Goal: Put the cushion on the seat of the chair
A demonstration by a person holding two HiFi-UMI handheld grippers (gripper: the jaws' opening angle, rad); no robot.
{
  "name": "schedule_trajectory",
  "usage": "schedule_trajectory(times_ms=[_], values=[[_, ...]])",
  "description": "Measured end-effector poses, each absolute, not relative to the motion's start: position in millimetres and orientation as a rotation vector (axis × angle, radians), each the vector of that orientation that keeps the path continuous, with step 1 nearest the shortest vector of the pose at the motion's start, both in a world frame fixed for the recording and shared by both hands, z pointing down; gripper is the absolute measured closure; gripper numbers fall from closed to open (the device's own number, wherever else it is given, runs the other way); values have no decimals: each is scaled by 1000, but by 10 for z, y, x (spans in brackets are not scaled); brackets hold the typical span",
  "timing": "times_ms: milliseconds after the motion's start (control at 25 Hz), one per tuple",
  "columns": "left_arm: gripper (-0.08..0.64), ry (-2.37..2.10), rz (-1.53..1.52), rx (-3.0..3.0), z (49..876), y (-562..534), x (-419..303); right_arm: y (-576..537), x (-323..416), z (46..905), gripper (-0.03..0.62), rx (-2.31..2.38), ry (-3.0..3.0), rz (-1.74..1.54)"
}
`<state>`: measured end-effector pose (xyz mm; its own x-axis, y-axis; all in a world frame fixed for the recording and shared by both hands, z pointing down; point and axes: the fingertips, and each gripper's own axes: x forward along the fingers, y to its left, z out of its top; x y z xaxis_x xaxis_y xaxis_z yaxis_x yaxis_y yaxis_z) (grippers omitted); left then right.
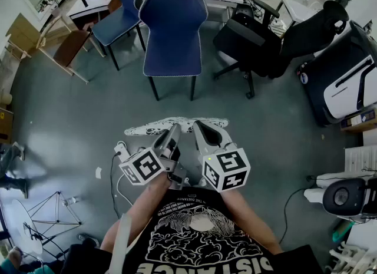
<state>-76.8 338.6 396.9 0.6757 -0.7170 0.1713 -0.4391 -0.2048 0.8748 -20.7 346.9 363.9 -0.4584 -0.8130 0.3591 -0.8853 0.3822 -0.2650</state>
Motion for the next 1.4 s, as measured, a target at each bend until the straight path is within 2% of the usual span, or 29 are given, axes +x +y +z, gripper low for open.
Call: schedule_trajectory(times_ms=[840,1400], values=[[538,-928,-348,1783,4153,3078,-988,3189,-329,3759,594,1526,-2434,675],[538,-1020,-319,1746,4340,2287,-837,2258,-117,3906,594,1437,-2502,749]])
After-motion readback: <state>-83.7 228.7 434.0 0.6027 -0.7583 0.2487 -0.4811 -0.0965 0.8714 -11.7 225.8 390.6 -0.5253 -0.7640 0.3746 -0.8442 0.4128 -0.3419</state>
